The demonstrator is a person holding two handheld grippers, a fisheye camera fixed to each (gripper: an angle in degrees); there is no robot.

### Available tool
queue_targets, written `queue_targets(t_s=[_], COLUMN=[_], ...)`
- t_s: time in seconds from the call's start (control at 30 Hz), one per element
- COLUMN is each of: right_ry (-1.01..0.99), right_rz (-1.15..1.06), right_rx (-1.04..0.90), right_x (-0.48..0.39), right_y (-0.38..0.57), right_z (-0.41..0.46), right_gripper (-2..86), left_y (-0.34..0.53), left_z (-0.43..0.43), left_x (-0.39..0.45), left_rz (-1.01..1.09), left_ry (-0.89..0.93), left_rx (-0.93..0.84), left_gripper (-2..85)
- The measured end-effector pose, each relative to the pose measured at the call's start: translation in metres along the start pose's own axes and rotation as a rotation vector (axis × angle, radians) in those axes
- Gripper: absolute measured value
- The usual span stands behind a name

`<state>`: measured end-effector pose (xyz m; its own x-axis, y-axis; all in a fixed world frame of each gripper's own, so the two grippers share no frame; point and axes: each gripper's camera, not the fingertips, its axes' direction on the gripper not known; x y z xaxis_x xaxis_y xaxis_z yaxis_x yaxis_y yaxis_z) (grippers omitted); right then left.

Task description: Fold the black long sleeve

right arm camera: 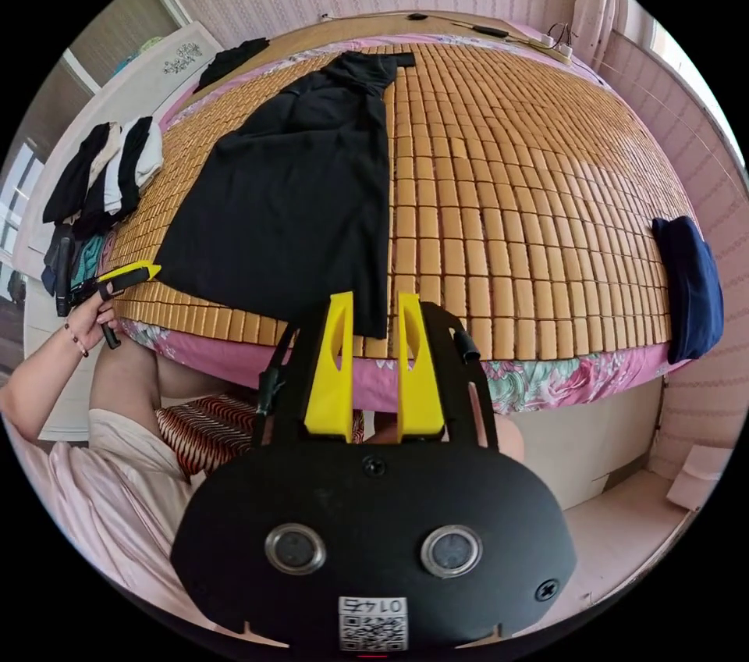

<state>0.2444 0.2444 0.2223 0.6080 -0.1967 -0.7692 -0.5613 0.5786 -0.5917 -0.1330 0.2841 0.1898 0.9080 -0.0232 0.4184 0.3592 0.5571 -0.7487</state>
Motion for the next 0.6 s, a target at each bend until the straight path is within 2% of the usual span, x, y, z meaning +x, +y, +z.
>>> queue_targets(t_s=[0.03, 0.1, 0.2, 0.37, 0.5, 0.6], right_ry=[0.010, 0.012, -0.080, -0.242, -0.298, -0.465], right_rz=[0.004, 0.013, 0.034, 0.175, 0.218, 0.258], right_rx=[-0.052, -0.038, -0.037, 0.157, 0.190, 0.299], right_x=[-0.003, -0.002, 0.013, 0.043, 0.043, 0.051], right_y=[0.001, 0.009, 0.025, 0.094, 0.162, 0.202], right_z=[0.011, 0.007, -0.012, -0.074, -0.098, -0.125], right_gripper=[7.9, 5.9, 2.1, 0.9, 0.5, 0.5], left_y=[0.000, 0.001, 0.003, 0.024, 0.067, 0.097], left_z=[0.001, -0.005, -0.013, -0.040, -0.085, -0.112], left_x=[0.001, 0.004, 0.002, 0.003, 0.014, 0.014], left_rz=[-0.006, 0.004, 0.011, 0.039, 0.079, 0.026], left_ry=[-0.018, -0.062, 0.047, 0.069, 0.180, 0.305], left_rx=[-0.003, 0.009, -0.018, -0.029, 0.016, 0.023], left_gripper=[8.0, 4.2, -0.4, -0.9, -1.0, -1.0])
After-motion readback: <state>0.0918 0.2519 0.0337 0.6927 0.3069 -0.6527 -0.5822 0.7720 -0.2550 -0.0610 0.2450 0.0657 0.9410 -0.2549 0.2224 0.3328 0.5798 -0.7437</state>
